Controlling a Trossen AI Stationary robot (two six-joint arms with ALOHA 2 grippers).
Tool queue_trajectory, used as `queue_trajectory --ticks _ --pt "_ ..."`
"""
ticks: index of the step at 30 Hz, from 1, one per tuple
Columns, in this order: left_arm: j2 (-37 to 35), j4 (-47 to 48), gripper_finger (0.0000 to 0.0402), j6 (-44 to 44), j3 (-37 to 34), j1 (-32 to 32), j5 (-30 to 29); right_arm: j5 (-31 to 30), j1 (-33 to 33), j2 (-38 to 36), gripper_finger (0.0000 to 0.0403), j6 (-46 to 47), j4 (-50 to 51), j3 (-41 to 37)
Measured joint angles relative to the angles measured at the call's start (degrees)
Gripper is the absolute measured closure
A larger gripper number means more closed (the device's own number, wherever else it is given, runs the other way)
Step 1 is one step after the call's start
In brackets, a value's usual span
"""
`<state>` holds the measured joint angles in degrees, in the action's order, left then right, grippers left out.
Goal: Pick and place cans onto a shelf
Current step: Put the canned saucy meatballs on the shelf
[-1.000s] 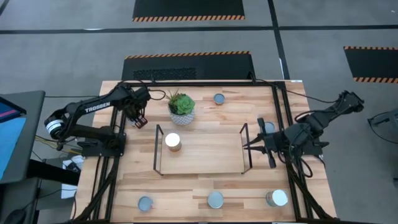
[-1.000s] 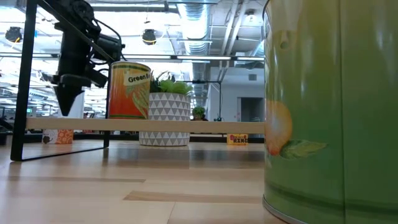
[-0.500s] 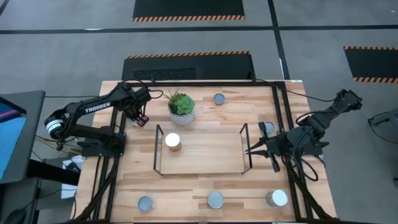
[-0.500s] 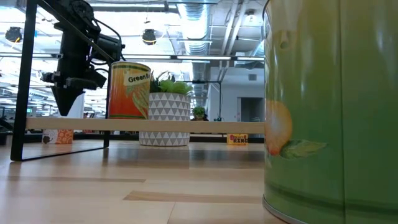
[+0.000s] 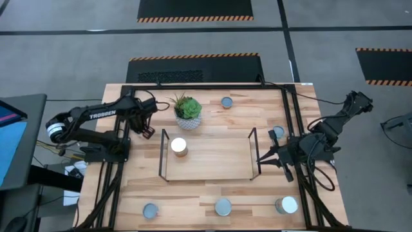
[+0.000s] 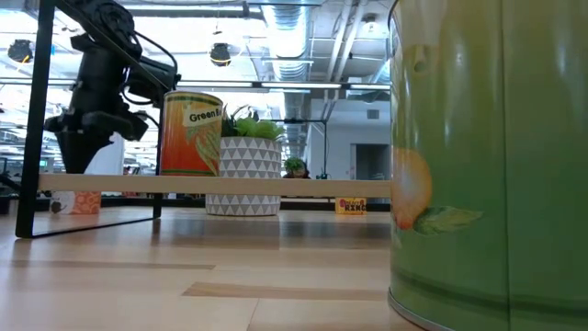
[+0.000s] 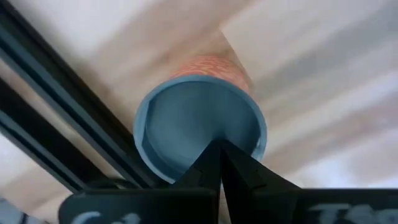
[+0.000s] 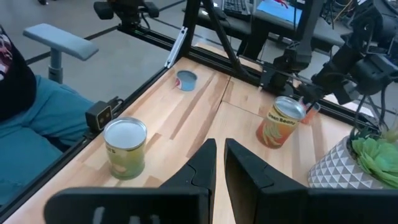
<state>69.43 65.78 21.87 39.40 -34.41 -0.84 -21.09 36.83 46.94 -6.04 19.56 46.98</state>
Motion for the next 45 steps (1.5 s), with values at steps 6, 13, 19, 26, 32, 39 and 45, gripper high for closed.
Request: queue_trajectory --ticks 6,13,19,26,32,39,45 --pt "0.0 3.7 0.0401 4.4 0.0 5.9 5.7 0.0 0.0 0.0 0.0347 0.0 0.1 0.0" --pt "0.0 3.9 0.0401 11.9 0.0 15.7 6.6 0.0 0.0 0.0 0.0347 0.0 0.3 0.0" --pt "0.0 3.9 0.0401 18.6 0.0 23.4 7.6 0.0 0.0 0.0 0.0347 1.5 1.9 0.0" --pt "0.0 3.5 0.0401 28.0 -0.1 31.6 10.6 0.0 0.5 0.6 0.0347 4.6 3.6 -0.1" --pt "0.0 1.9 0.0401 36.7 -0.1 36.6 8.1 0.0 2.3 2.6 0.0347 4.6 3.6 -0.1" --pt "-0.2 1.6 0.0401 39.3 -0.1 37.0 -3.0 0.0 4.4 6.2 0.0347 4.6 3.6 -0.1" --pt "-0.8 2.0 0.0401 36.8 0.2 35.2 -6.2 0.0 5.6 8.9 0.0347 4.7 3.5 -0.1"
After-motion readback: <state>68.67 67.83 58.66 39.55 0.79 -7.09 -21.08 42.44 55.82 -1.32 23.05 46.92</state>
